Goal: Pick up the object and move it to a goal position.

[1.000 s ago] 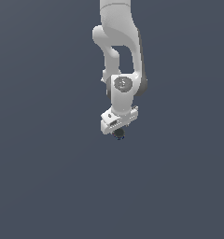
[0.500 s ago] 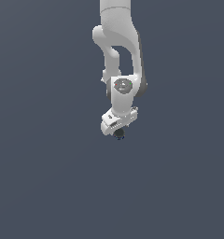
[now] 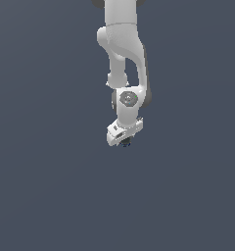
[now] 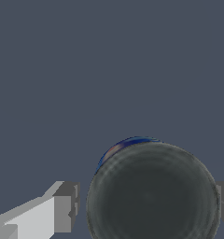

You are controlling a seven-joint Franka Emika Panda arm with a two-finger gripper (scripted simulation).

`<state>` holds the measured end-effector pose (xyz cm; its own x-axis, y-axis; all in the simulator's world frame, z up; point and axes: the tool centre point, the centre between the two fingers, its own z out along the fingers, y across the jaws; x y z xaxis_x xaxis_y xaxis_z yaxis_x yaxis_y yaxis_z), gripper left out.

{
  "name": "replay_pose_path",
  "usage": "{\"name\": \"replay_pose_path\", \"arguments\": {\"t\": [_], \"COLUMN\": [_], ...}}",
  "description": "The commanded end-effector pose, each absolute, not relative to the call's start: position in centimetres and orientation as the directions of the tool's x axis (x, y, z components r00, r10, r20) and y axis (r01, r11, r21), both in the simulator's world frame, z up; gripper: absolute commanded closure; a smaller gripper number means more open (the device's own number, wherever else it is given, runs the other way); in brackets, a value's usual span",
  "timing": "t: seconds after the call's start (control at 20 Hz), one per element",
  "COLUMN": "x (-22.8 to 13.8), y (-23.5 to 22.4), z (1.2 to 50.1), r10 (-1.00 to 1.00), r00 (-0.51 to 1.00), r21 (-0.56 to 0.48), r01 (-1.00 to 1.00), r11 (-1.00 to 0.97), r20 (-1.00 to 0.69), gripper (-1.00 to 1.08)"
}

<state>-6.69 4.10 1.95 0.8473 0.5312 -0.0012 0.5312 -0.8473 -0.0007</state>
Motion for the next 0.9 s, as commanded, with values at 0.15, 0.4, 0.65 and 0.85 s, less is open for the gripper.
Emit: {"name": "replay_pose_path", "arguments": {"t": [0.15, 0.4, 0.65, 0.85], "x": [-6.61, -6.61, -6.60, -6.35], "y": [4.12, 4.12, 4.02, 3.64], "z": [1.37, 1.37, 1.46, 1.82], "r10": [0.532, 0.532, 0.531, 0.531], "r00": [0.847, 0.847, 0.847, 0.847], "r21": [0.000, 0.000, 0.001, 0.001], "r01": [0.532, 0.532, 0.531, 0.531], "r11": [-0.847, -0.847, -0.847, -0.847], "r20": [0.000, 0.000, 0.000, 0.000], "gripper": [1.08, 1.08, 1.08, 1.08]}}
